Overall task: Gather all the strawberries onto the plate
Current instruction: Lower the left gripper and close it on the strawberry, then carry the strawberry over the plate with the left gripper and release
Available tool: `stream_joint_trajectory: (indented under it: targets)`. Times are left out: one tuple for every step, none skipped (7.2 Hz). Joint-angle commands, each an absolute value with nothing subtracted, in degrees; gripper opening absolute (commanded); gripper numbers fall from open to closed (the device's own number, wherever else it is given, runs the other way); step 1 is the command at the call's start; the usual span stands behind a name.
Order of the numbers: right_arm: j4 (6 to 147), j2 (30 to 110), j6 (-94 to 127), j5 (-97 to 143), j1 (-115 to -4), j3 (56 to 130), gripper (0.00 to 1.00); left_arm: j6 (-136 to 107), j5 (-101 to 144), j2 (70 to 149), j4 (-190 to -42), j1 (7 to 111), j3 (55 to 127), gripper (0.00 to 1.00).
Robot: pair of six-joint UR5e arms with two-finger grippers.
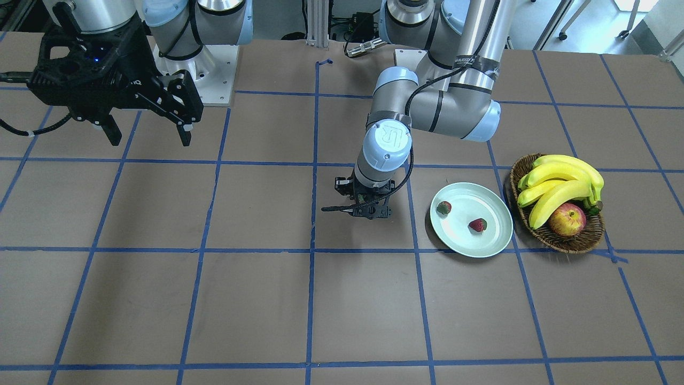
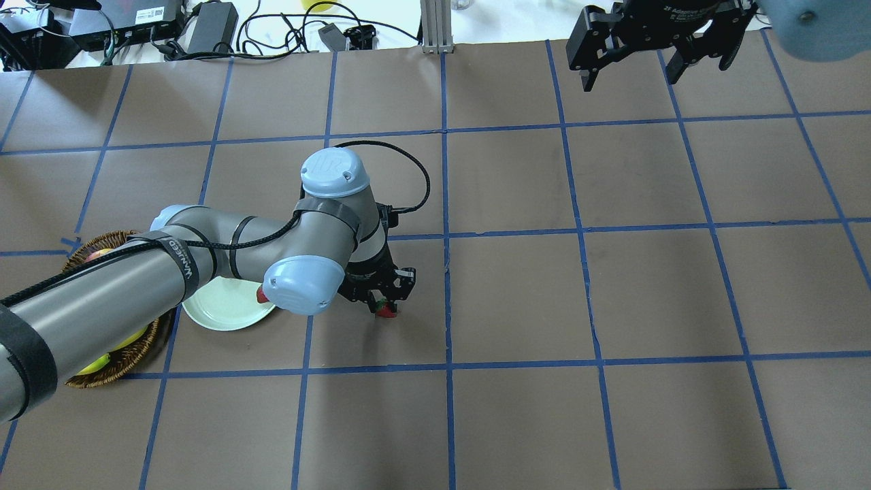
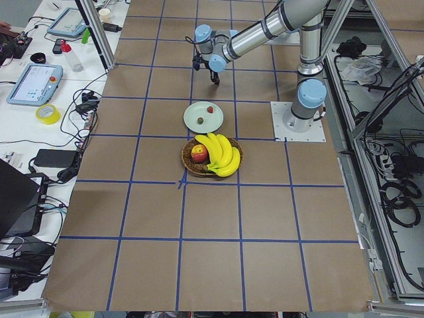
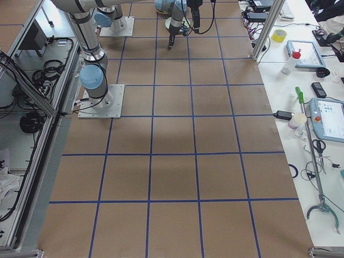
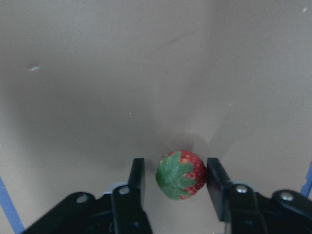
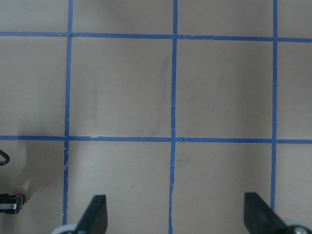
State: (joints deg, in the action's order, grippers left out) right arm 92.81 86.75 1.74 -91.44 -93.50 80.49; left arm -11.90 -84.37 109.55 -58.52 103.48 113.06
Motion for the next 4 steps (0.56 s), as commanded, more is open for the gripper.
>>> stream_joint_trajectory:
  targets:
    - [92.81,86.75,1.67,-91.49,-93.43,80.51,1.00,-11.25,-85.42,109.07,-59.67,102.92,106.65,0.00]
    - [92.73,86.75,1.67,-91.84,-93.43,80.59,1.00,-9.42,-88.39,108.90,-65.33,100.92,102.44,0.00]
    - [92.72,86.75,1.67,-91.85,-93.43,80.51,1.00,-3.31,-90.77,108.11,-69.39,96.11,99.26,0.00]
    - [92.72,86.75,1.67,-91.85,-93.43,80.51,1.00,1.45,-91.40,107.67,-71.52,91.11,98.27,0.00]
